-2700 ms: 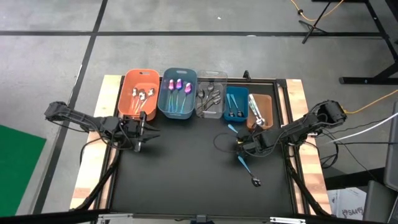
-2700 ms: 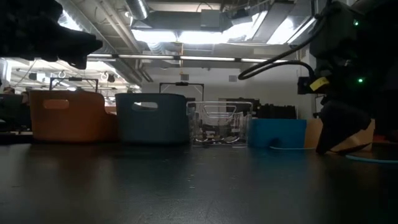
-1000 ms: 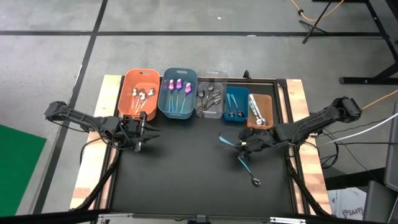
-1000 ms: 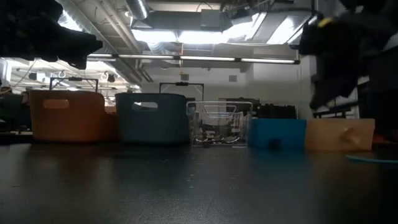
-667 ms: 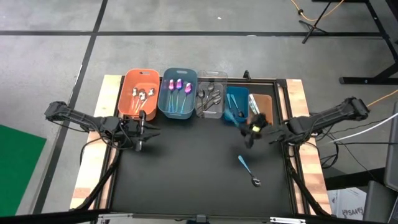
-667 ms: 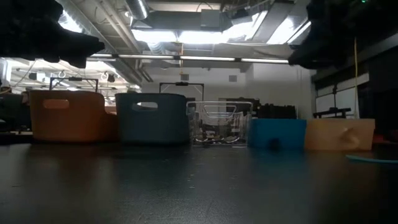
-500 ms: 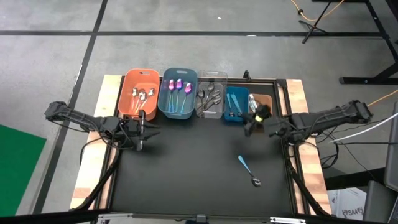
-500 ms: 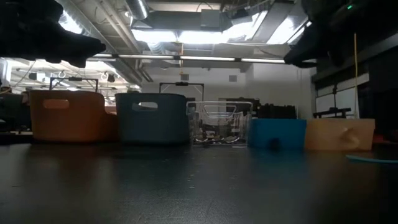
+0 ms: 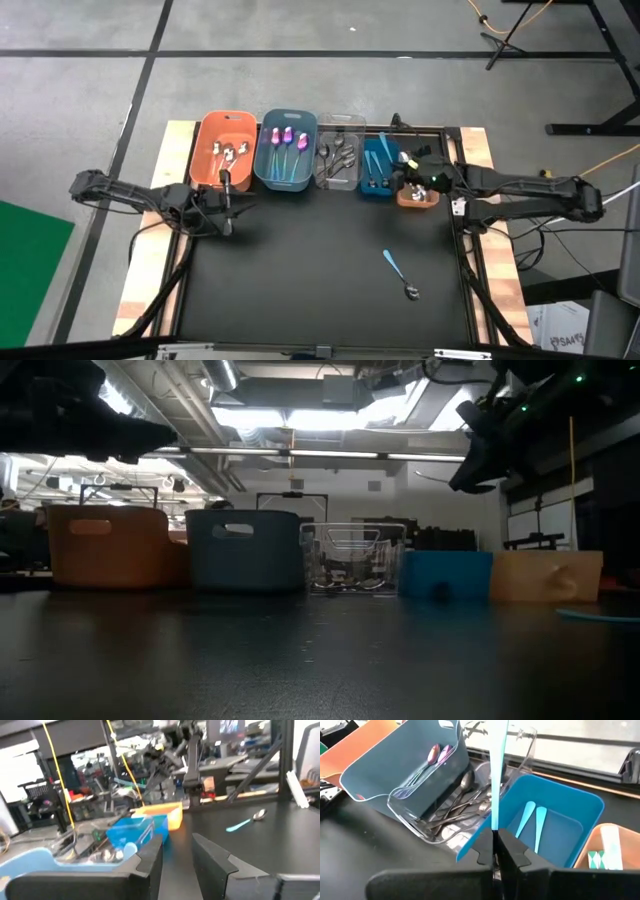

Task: Sort silverware by color (type)
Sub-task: Put the light blue spoon into the right blue bin

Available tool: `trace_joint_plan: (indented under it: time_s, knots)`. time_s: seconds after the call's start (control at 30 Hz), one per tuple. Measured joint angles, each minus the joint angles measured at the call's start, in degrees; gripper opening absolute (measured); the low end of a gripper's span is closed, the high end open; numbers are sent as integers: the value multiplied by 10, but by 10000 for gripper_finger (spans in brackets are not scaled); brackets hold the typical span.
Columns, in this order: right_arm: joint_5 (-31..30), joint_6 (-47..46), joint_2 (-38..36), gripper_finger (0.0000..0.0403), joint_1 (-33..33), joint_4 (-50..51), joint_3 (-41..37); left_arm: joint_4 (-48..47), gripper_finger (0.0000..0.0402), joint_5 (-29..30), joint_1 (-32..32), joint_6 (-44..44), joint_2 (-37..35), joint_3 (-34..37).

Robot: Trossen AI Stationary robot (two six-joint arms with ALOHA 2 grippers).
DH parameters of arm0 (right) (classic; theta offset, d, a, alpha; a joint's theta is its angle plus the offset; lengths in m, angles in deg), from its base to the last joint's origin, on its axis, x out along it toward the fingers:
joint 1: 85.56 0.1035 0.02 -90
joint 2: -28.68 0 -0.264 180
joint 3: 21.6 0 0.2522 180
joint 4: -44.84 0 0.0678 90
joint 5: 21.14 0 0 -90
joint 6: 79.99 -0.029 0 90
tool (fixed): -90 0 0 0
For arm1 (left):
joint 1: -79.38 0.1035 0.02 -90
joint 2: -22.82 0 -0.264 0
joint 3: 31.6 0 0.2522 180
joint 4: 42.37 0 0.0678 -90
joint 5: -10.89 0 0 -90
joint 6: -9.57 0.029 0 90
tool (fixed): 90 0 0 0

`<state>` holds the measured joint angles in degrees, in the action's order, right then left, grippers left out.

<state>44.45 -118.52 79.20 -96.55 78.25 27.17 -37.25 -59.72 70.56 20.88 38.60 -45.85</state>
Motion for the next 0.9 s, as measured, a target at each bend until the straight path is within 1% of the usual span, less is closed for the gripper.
trace_joint_plan:
  time_s: [0.07, 0.2, 0.4, 0.6, 0.8, 0.9]
  knots:
    - [18, 0, 0, 0, -14, -1, 0, 1, 96, -11, 3, 8, -10, 0]
    - [43, 0, 13, 0, -29, -4, 0, -1, 96, -14, 3, 28, -44, 0]
    - [46, -1, 41, 0, -37, -10, 0, -13, 96, -14, 3, 43, -105, 0]
    - [64, -2, 66, 0, -37, -62, 0, -52, 96, -14, 3, 44, -158, 0]
    - [71, -16, 105, 0, -37, -89, 0, -56, 96, -2, 3, 44, -157, -2]
    - [53, -17, 131, 0, -38, -91, 0, -60, 96, -2, 3, 42, -157, -2]
